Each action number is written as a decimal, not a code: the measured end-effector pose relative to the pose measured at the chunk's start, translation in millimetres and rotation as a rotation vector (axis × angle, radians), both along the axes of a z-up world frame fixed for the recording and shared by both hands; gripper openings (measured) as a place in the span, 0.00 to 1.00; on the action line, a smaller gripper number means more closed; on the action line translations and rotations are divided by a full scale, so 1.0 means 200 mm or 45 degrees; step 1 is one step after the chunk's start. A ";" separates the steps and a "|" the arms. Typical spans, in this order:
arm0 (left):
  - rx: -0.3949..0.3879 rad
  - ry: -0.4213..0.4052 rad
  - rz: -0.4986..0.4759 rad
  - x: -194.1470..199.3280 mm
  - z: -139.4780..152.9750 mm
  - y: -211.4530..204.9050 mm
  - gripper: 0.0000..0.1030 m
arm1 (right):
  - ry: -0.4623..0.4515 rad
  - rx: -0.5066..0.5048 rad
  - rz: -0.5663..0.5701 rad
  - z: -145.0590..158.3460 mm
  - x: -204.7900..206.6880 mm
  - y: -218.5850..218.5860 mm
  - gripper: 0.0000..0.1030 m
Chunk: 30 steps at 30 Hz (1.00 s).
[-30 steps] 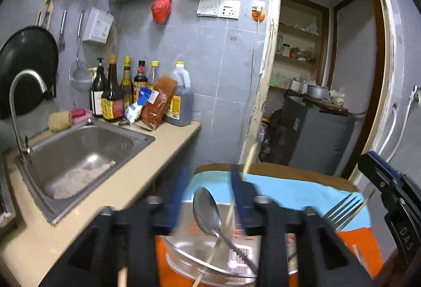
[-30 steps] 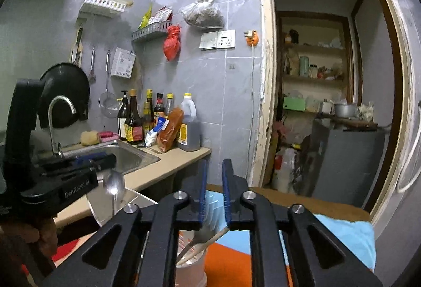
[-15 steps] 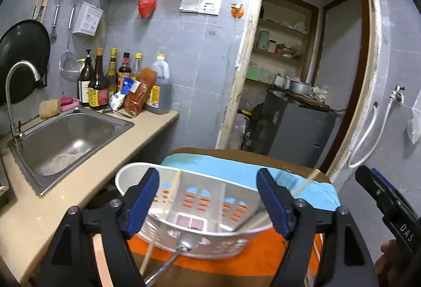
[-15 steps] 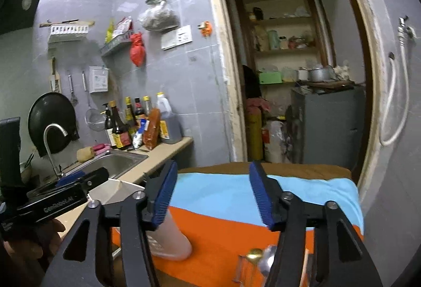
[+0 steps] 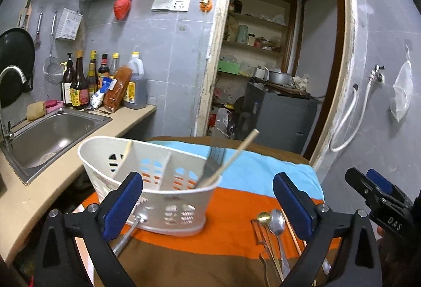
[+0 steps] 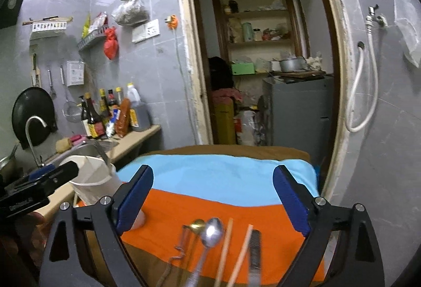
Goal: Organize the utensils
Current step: 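Move both grippers back toward the remaining utensils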
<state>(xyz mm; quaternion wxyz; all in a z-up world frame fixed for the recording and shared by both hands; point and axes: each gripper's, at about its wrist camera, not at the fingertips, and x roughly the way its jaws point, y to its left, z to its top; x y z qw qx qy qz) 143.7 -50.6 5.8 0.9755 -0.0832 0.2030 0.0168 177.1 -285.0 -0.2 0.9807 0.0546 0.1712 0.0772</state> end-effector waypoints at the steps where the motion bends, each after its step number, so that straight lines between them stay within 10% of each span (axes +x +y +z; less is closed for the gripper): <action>1: 0.003 0.005 -0.007 -0.01 -0.01 -0.02 0.97 | 0.009 -0.002 -0.011 -0.01 0.00 -0.03 0.91; 20: -0.008 0.379 -0.194 0.22 -0.38 -0.32 0.95 | 0.385 0.029 -0.063 -0.43 0.20 -0.40 0.90; 30: 0.000 0.667 -0.290 0.43 -0.59 -0.40 0.61 | 0.624 0.027 0.102 -0.68 0.36 -0.34 0.51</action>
